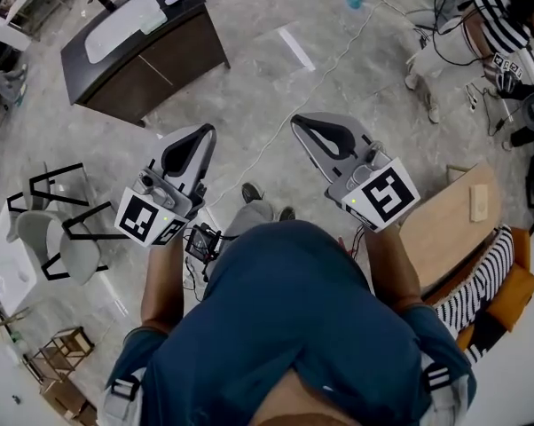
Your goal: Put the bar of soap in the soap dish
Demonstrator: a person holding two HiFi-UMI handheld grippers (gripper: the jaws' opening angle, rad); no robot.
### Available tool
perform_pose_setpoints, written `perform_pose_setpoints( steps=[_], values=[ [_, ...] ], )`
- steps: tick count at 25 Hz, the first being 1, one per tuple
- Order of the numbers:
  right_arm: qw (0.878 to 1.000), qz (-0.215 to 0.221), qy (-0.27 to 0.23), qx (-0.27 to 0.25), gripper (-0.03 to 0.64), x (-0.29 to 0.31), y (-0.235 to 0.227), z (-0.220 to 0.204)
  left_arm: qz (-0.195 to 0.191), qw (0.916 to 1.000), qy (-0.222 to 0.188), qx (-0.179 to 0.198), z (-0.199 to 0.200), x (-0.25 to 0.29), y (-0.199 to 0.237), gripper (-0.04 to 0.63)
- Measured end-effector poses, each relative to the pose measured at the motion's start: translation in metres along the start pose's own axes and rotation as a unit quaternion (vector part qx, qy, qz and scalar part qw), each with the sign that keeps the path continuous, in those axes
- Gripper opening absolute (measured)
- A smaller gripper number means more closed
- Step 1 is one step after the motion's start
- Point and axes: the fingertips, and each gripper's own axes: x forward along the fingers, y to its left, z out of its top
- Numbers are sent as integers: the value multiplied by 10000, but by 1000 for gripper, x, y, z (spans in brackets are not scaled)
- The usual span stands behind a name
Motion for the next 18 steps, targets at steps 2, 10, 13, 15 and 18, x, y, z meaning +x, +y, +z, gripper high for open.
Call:
perform_pose_setpoints(
  steps=[2, 10, 13, 15, 18],
  values=[
    [10000, -25, 21, 7, 14, 15, -8, 0, -27, 10000, -16, -34, -2, 4, 16, 3],
    [9998, -124, 64, -124, 14, 77, -37, 9, -162, 9997, -206, -36, 9, 17, 84, 3],
    [9997, -188, 63, -129, 14, 96, -47, 8, -212, 9996, -180, -20, 7, 20, 106, 3],
    [9997, -188, 102, -97, 14, 107, -51, 5, -203, 9997, -153, -51, 4, 22, 119, 3],
    [9998, -113, 140, -99, 14, 123, -61, 3, -154, 9997, -187, -73, 4, 24, 135, 3]
  ],
)
